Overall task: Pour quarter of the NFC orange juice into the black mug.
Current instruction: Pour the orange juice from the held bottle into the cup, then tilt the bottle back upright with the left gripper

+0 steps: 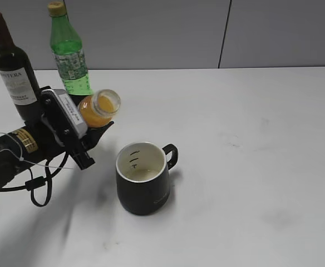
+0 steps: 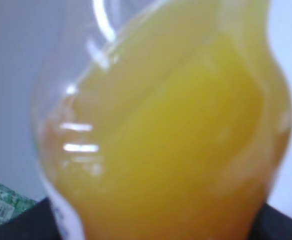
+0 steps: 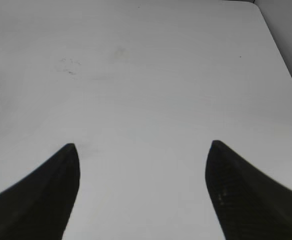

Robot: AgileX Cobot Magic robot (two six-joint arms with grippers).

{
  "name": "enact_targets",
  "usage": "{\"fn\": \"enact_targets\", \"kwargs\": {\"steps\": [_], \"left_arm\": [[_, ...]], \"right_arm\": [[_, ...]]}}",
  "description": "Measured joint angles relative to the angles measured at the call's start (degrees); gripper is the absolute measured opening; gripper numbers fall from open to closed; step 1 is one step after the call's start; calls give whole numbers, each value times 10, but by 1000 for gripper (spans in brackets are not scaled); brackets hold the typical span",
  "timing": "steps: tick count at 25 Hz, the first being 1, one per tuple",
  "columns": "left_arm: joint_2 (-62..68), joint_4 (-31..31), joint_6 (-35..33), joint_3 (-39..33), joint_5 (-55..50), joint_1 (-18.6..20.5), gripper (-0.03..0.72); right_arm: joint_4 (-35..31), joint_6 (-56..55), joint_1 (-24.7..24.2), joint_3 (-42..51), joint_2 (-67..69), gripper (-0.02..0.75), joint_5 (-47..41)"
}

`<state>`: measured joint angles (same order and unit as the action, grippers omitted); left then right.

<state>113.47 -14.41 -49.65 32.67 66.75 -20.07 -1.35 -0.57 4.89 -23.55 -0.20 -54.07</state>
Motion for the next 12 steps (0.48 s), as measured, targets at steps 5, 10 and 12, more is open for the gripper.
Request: {"fn": "enact_targets", "kwargs": {"steps": [5, 10, 12], "left_arm": [[1, 0, -65, 0, 0, -1, 470], [18, 0, -115, 3, 2, -1, 470], [19, 0, -130, 5, 2, -1, 470]], "right_arm": [[0, 0, 0, 0, 0, 594, 0], [0, 0, 0, 0, 0, 594, 0], [0, 0, 0, 0, 0, 594, 0]]}}
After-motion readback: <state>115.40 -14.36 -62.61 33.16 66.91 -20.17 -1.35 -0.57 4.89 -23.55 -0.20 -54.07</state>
